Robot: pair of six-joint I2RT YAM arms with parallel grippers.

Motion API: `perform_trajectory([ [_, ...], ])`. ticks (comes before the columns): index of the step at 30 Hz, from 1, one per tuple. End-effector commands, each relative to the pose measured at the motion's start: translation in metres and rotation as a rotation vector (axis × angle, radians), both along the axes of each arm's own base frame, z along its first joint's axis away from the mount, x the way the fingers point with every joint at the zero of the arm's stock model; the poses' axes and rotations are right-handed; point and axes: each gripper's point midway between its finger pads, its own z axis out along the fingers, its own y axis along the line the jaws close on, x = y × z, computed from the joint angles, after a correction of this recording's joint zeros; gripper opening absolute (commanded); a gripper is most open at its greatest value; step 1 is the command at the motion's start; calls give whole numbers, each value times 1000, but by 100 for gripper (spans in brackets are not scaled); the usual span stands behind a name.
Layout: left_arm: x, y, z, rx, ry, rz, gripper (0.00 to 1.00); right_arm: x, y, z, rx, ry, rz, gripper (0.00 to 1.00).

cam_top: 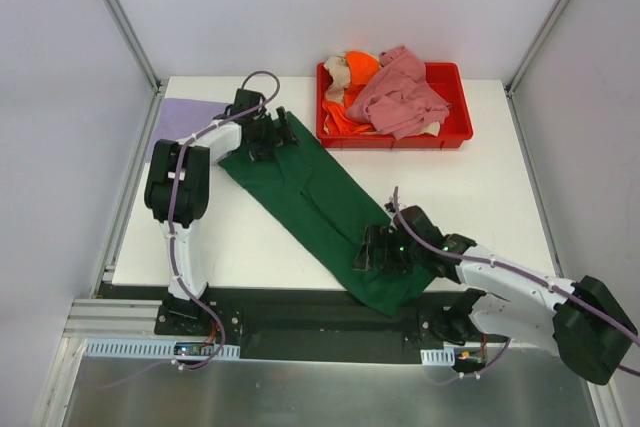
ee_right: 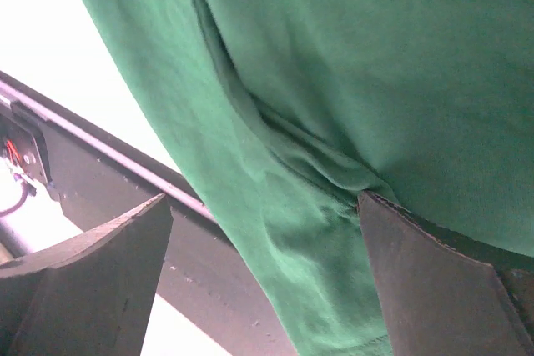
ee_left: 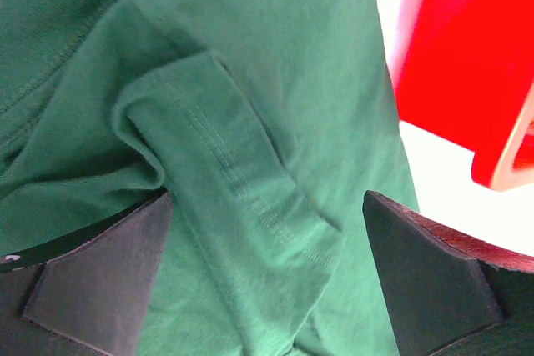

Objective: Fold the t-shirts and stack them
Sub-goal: Rotate the tshirt 60 degrees

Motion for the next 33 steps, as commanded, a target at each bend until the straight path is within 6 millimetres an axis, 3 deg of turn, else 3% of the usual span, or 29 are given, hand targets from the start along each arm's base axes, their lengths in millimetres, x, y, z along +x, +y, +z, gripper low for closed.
perform_trajectory([
  [1, 26, -20, -8, -40, -5, -58, 99, -17, 17, 1, -17, 88, 28, 96],
  [5, 47, -35, -18, -97, 17, -71, 99, -18, 43, 0, -41, 97, 143, 96],
  [13, 99, -41, -12, -120, -55, -87, 99, 0, 91, 7, -24, 105, 236, 96],
  [19, 137, -36, -7, -100, -138, -88, 99, 15, 119, 11, 14, 103, 261, 96],
  [22, 149, -30, 2, -59, -180, -65, 99, 20, 131, 23, 42, 86, 278, 96],
  [24, 145, -32, 19, -78, -185, -83, 99, 22, 134, 31, 49, 53, 278, 96],
  [28, 133, -42, 88, -116, -277, -126, 99, 29, 129, 62, 78, -73, 265, 96],
  [33, 88, -64, 188, -147, -413, -212, 99, 50, 89, 91, -30, -246, 142, 96],
])
